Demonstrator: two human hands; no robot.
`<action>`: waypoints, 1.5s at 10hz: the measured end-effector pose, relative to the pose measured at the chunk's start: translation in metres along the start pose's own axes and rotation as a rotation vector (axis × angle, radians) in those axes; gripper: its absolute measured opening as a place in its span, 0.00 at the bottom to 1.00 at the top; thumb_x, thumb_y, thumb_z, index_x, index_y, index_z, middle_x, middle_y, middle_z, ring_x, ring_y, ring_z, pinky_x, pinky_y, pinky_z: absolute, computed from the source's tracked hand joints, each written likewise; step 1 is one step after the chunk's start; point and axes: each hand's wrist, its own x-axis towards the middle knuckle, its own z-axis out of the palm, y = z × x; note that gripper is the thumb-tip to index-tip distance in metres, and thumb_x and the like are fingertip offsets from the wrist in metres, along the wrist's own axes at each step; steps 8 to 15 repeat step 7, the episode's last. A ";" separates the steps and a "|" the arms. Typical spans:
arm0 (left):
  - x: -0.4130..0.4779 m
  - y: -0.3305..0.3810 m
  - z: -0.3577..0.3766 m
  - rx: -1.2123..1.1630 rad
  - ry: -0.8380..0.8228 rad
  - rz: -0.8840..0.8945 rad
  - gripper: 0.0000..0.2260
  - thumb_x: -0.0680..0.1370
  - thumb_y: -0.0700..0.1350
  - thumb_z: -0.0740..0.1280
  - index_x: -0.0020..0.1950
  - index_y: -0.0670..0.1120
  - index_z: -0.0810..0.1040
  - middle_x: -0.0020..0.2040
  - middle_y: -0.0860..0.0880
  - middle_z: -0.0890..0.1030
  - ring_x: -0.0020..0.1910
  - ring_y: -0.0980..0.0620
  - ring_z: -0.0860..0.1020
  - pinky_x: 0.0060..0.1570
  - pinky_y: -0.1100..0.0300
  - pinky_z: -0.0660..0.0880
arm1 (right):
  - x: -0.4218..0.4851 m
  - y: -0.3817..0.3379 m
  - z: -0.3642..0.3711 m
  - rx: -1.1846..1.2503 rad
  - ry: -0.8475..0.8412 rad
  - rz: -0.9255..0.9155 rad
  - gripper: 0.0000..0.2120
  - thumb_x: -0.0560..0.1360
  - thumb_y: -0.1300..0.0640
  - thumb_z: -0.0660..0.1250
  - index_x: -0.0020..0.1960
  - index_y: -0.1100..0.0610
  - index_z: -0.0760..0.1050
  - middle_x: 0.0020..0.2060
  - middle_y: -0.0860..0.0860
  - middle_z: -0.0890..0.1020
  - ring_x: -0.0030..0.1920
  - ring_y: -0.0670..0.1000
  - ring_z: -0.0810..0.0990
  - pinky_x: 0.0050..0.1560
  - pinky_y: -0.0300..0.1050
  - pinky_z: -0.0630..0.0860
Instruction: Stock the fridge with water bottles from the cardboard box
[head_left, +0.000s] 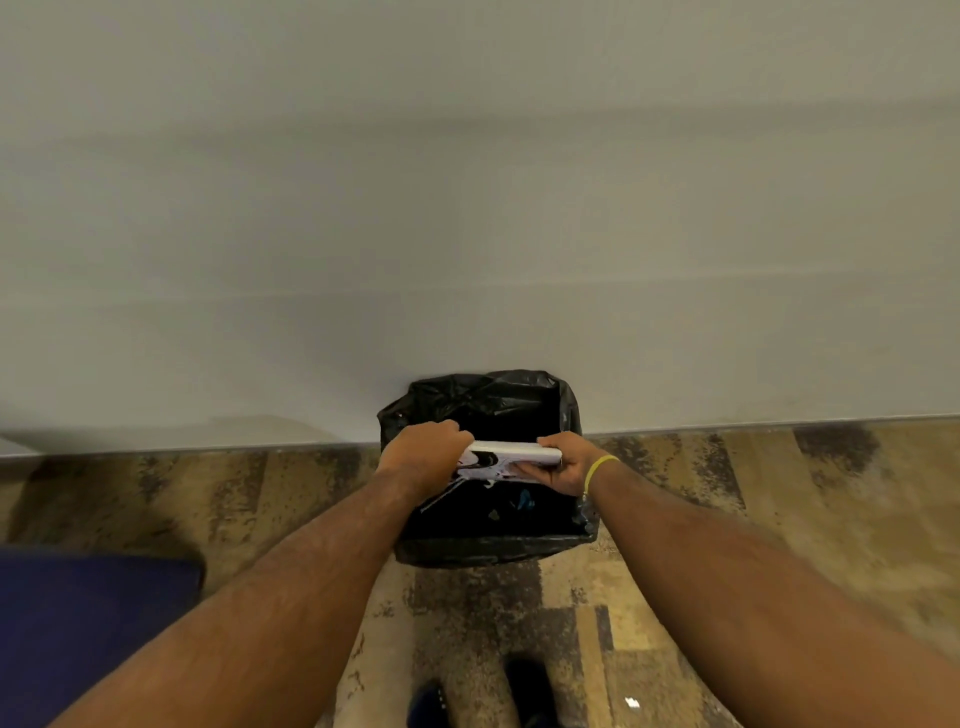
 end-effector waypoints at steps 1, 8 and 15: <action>-0.012 -0.027 0.005 -0.028 -0.016 -0.107 0.24 0.77 0.53 0.66 0.71 0.50 0.66 0.66 0.47 0.72 0.62 0.45 0.74 0.57 0.48 0.74 | 0.022 -0.011 -0.014 -0.386 0.262 -0.141 0.27 0.77 0.46 0.66 0.70 0.61 0.69 0.67 0.60 0.73 0.68 0.63 0.71 0.65 0.59 0.72; -0.128 -0.048 -0.005 0.017 0.004 -0.388 0.38 0.76 0.69 0.55 0.80 0.50 0.50 0.79 0.45 0.54 0.78 0.44 0.51 0.74 0.41 0.50 | -0.078 0.048 0.044 -1.797 0.170 -0.719 0.37 0.75 0.42 0.68 0.76 0.58 0.60 0.72 0.57 0.68 0.71 0.59 0.68 0.70 0.53 0.67; -0.128 -0.048 -0.005 0.017 0.004 -0.388 0.38 0.76 0.69 0.55 0.80 0.50 0.50 0.79 0.45 0.54 0.78 0.44 0.51 0.74 0.41 0.50 | -0.078 0.048 0.044 -1.797 0.170 -0.719 0.37 0.75 0.42 0.68 0.76 0.58 0.60 0.72 0.57 0.68 0.71 0.59 0.68 0.70 0.53 0.67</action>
